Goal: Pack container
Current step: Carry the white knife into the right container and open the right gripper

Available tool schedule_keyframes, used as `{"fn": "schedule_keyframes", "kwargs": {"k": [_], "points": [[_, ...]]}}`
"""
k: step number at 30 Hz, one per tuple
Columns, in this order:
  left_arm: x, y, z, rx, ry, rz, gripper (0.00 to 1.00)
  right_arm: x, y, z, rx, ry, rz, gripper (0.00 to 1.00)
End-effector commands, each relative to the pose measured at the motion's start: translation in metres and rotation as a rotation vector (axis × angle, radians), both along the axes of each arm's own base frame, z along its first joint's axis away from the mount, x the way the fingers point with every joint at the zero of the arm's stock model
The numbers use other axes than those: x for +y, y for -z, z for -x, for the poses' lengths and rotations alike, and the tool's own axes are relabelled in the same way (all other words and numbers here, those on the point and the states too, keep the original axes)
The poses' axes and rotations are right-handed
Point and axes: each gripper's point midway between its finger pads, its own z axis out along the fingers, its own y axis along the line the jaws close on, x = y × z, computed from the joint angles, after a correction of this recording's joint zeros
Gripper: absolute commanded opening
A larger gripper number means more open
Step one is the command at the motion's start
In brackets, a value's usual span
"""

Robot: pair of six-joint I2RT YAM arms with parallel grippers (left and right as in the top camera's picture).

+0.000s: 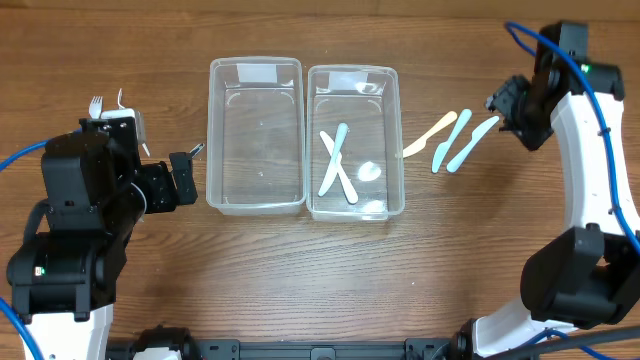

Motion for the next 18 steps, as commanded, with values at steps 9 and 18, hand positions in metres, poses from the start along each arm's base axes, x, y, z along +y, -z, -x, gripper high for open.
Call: {"fn": "schedule_keyframes", "kwargs": {"k": [9,18], "points": [[0.0,-0.009,-0.002,-0.025,0.015,-0.01,1.0,0.011,0.083,0.01,0.119,-0.071,-0.052,0.71],[0.0,-0.009,-0.002,-0.024,0.015,-0.01,1.0,0.012,0.124,0.007,0.191,-0.084,-0.072,0.71]]}}
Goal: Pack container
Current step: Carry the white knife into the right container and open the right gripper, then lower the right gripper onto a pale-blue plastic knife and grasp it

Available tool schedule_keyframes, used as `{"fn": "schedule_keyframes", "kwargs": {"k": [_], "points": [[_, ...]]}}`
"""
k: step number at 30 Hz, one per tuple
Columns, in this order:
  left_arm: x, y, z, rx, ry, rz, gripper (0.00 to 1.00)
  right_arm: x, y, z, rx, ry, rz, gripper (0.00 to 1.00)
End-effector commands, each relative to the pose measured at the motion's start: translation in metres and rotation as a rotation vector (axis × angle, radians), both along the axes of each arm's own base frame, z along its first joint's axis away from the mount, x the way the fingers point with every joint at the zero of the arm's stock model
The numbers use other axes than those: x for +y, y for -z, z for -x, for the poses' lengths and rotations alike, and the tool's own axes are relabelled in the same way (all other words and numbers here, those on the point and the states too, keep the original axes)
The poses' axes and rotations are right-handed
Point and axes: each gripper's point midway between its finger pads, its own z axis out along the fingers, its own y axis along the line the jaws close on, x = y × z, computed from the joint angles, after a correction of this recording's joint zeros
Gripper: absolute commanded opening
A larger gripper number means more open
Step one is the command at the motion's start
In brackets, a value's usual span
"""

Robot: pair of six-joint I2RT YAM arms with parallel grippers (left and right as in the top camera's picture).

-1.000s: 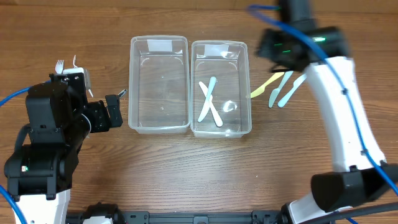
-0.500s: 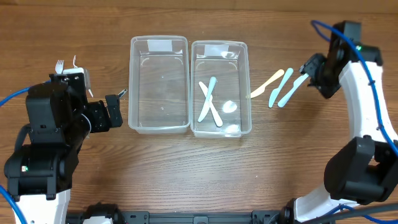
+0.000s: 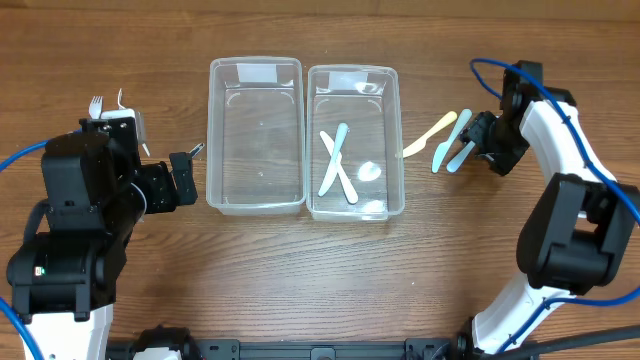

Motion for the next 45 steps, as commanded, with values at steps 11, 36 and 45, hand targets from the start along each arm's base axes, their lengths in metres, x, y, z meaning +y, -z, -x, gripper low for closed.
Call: {"fn": "schedule_keyframes", "kwargs": {"k": [11,36,45], "points": [[0.0,-0.01,-0.002,-0.026,0.015,-0.01,1.0,0.005,0.026,-0.007,0.015,-0.022,-0.026,0.71],[0.0,-0.009,-0.002,-0.026,0.015,-0.01,1.0,0.011,0.069,0.017,0.172,-0.097,-0.05,0.71],[0.0,-0.01,-0.002,-0.026,0.015,-0.01,1.0,0.019,0.069,0.016,0.173,-0.119,-0.049,0.37]]}}
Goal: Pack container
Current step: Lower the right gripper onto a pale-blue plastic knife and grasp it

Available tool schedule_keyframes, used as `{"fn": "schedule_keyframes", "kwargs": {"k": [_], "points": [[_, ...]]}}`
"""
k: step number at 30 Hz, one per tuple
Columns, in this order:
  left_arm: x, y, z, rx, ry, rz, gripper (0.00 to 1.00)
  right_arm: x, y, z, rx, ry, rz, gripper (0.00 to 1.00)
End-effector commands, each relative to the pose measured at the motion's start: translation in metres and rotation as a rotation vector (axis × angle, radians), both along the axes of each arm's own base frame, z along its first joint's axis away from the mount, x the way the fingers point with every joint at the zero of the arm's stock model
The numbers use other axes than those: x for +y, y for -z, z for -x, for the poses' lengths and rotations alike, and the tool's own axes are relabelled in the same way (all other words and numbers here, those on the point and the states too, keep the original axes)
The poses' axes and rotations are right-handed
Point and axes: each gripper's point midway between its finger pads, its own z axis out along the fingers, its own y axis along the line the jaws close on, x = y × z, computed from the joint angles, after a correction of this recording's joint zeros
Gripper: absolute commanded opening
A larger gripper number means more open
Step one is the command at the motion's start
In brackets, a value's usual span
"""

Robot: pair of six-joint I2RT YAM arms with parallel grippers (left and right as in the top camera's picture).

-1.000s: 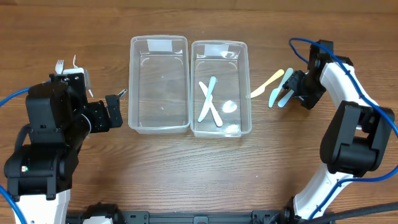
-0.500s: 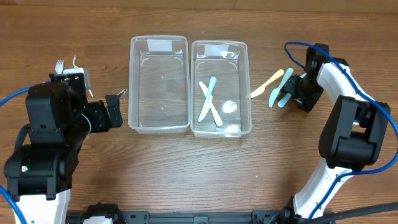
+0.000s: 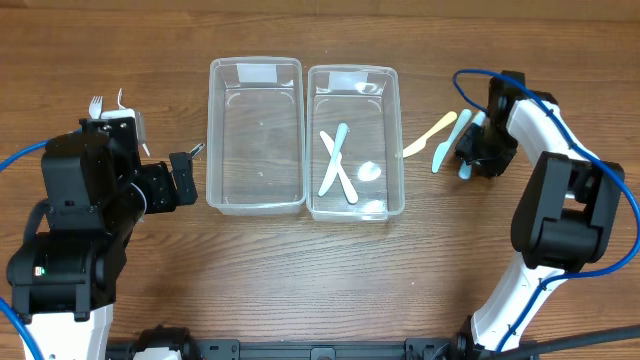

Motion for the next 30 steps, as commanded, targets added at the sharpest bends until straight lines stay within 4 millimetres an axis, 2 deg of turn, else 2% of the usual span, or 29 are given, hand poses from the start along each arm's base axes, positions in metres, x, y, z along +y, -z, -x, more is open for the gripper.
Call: {"fn": "schedule_keyframes", "kwargs": {"k": [1,5,9,20,22,24,27,28,30], "points": [[0.0,-0.01,-0.002,-0.026,0.015,-0.01,1.0,0.014,0.025,0.009,0.062,-0.017,-0.041,0.37],[0.0,-0.01,-0.002,-0.027,0.015,-0.01,1.0,0.014,0.025,0.01,0.064,-0.016,-0.042,0.29],[0.0,-0.01,-0.002,-0.027,0.015,-0.01,1.0,0.014,0.025,0.01,0.065,-0.016,-0.042,0.25],[0.0,-0.01,-0.002,-0.027,0.015,-0.01,1.0,0.014,0.025,0.009,0.061,-0.017,-0.041,0.24],[0.0,-0.01,-0.002,-0.027,0.015,-0.01,1.0,0.013,0.023,0.008,0.058,-0.017,-0.04,0.12],[0.0,-0.01,-0.002,-0.027,0.015,-0.01,1.0,0.013,0.018,0.004,0.047,-0.017,-0.039,0.09],[0.0,-0.01,-0.002,-0.027,0.015,-0.01,1.0,0.012,-0.004,-0.007,0.009,-0.019,-0.033,0.08],[0.0,-0.01,-0.002,-0.027,0.015,-0.01,1.0,0.012,-0.014,-0.011,-0.011,-0.022,-0.027,0.04],[0.0,-0.01,-0.002,-0.027,0.015,-0.01,1.0,0.012,-0.045,-0.025,-0.076,-0.037,-0.013,0.04]]}}
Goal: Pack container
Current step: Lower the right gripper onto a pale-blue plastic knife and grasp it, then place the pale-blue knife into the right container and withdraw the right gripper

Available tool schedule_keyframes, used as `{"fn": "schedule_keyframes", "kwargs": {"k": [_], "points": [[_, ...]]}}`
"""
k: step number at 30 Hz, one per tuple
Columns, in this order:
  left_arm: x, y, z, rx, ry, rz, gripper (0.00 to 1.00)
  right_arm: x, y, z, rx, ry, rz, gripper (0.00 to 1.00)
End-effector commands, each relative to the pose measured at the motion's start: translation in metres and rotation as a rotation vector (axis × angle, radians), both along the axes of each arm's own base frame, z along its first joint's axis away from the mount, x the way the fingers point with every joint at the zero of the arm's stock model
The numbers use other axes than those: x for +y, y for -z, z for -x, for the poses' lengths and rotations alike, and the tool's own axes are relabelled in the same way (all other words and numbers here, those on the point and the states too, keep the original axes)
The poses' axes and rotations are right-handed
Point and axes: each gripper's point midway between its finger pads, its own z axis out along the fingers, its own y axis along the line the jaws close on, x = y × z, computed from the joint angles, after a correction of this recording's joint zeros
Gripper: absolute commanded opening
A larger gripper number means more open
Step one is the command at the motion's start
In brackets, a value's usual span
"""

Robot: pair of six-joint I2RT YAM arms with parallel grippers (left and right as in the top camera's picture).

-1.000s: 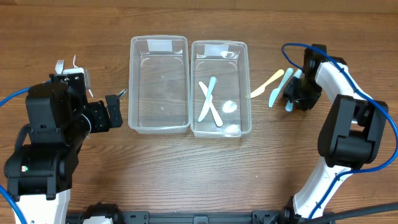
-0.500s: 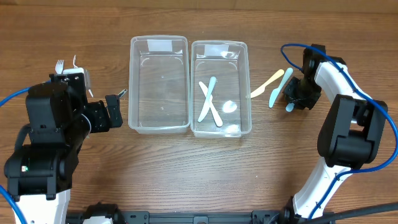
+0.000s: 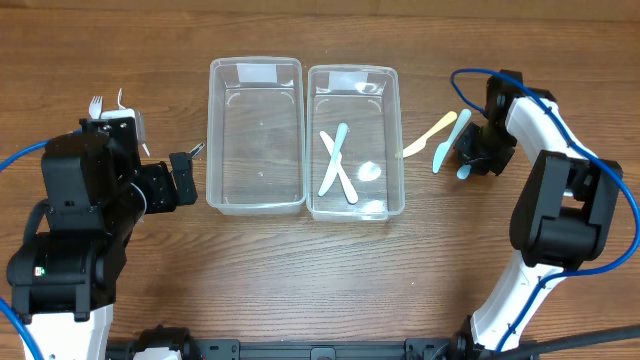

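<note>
Two clear plastic containers stand side by side. The left container [image 3: 255, 195] holds nothing. The right container [image 3: 392, 140] holds two crossed light blue utensils [image 3: 336, 162] and a white spoon [image 3: 369, 171]. Right of it lie a cream knife [image 3: 430, 133] and a light blue knife [image 3: 449, 142]. My right gripper [image 3: 470, 155] is down at the table just right of them, shut on a light blue utensil whose tip [image 3: 462, 172] pokes out below it. My left gripper [image 3: 172, 181] rests open left of the containers, holding nothing.
White forks [image 3: 97, 103] lie at the far left behind the left arm. A blue cable loops above the right arm. Wooden table [image 3: 320, 280] stretches in front of the containers.
Hardly anything changed. The right gripper stays on the light blue utensil, whose visible tip sits slightly lower. The left arm is unmoved.
The right gripper was raised at the far right, with three utensils lying slanted beside the right container. Then it stood at the rightmost blue utensil. Later it sat over that utensil, which had turned, and it remains there now.
</note>
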Motion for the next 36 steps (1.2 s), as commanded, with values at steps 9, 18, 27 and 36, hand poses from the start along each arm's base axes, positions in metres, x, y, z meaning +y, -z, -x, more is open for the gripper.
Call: {"fn": "schedule_keyframes", "kwargs": {"k": [9,18,27,36], "points": [[0.0,-0.01,-0.002,-0.026,0.015,-0.01,1.0,0.073,-0.207,-0.059,-0.474,-0.258,0.035,0.04],[0.0,-0.01,-0.002,-0.028,0.015,-0.01,1.0,0.204,-0.194,-0.031,-0.437,-0.552,-0.039,0.04],[0.0,-0.01,-0.003,-0.029,0.015,-0.01,1.0,0.236,-0.095,-0.013,-0.203,-0.617,-0.044,0.04],[0.0,-0.01,-0.002,-0.03,0.015,-0.01,1.0,0.237,-0.088,-0.016,-0.188,-0.621,-0.039,0.33]]}}
